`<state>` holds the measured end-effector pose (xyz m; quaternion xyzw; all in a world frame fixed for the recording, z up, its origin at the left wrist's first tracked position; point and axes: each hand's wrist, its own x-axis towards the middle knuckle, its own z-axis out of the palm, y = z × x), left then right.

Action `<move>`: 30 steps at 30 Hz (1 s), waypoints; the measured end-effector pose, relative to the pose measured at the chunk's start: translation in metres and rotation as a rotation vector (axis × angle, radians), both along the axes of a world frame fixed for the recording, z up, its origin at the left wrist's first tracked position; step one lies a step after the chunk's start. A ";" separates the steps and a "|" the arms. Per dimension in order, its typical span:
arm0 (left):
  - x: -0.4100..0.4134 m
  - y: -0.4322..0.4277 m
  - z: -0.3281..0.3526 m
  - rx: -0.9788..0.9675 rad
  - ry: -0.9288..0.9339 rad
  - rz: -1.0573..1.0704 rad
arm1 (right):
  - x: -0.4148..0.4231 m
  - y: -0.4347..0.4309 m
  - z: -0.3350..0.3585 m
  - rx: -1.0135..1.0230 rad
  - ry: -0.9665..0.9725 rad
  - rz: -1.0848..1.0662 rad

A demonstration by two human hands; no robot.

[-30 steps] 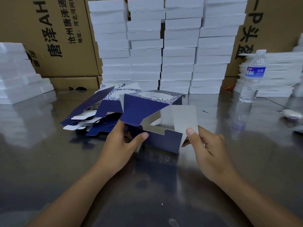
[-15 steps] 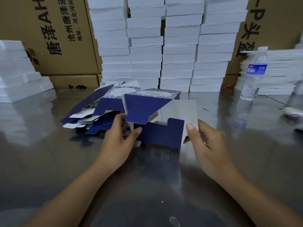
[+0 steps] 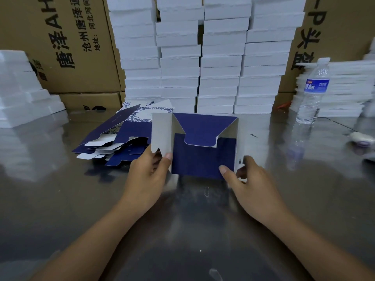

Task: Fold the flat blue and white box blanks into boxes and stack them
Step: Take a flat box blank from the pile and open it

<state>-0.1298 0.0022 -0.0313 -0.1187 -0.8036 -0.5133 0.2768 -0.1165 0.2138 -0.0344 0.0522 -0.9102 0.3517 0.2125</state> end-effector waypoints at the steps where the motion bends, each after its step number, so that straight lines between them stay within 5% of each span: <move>1: 0.000 0.000 0.000 0.013 -0.002 0.001 | 0.001 0.000 0.000 0.032 -0.012 -0.026; 4: 0.000 0.001 0.000 0.054 0.009 0.004 | 0.001 0.000 0.001 0.057 -0.064 -0.061; 13: 0.004 0.009 -0.005 0.074 -0.016 -0.021 | -0.013 0.002 0.001 -0.486 -0.170 -0.037; 20: 0.004 0.033 0.000 0.396 -0.242 -0.070 | -0.011 0.002 0.005 -0.643 -0.145 -0.051; 26: 0.004 0.068 0.016 0.739 -0.614 -0.178 | -0.007 0.011 0.016 -0.751 -0.155 0.037; 30: 0.003 0.081 0.019 0.752 -0.586 -0.223 | -0.012 0.015 0.016 -0.791 -0.180 0.054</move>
